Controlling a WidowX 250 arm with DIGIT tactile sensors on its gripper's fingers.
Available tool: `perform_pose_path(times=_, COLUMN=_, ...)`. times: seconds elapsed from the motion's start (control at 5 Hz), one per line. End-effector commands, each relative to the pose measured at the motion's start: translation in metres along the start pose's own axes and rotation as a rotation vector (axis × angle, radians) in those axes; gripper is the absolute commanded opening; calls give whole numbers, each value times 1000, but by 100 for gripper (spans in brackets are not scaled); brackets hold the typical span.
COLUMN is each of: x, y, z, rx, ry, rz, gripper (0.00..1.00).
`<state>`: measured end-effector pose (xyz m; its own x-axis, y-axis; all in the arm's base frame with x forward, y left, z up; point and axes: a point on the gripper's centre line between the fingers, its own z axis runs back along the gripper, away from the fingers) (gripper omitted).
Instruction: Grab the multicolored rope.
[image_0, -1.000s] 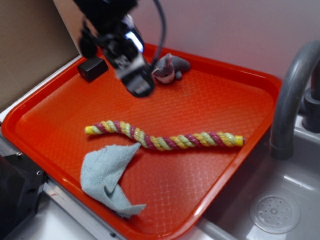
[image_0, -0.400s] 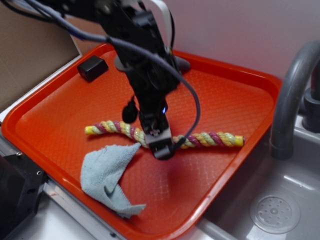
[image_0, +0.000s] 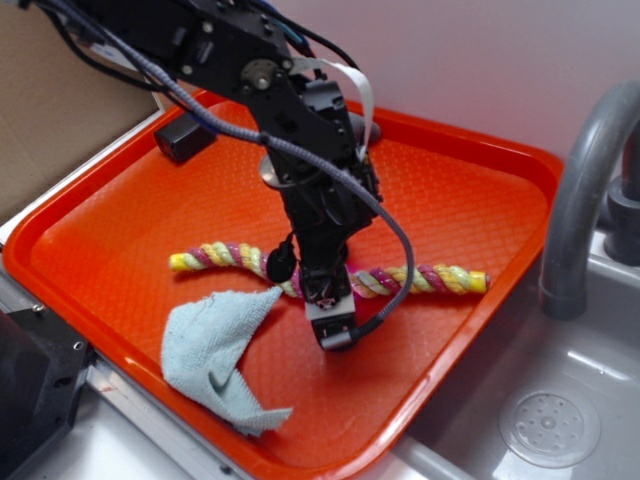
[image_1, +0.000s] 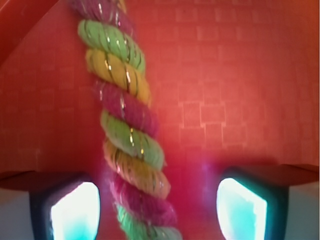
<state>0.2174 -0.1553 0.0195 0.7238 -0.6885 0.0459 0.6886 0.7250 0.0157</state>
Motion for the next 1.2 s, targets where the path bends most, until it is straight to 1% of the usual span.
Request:
perform_pose_path(times=0.0, x=-6, y=-12, z=-6, rx=3, ry=3, rz=-33, gripper=0)
perform_pose_path(times=0.2, x=-7, y=-11, z=-6, rx=7, ry=4, rz=-27, gripper=0)
perform_pose_path(times=0.4, x=-8, y=-6, z=0, rx=28, ry=1, rz=-12, gripper=0)
perform_pose_path(times=0.6, x=-7, y=1, z=16, rx=33, ry=-24, rz=20, gripper=0)
perform_pose_path(times=0.8, x=-10, y=22, z=55, rx=86, ry=-60, rz=125, gripper=0)
perform_pose_path(times=1.0, x=-16, y=51, z=102, rx=144, ry=-55, rz=295, gripper=0)
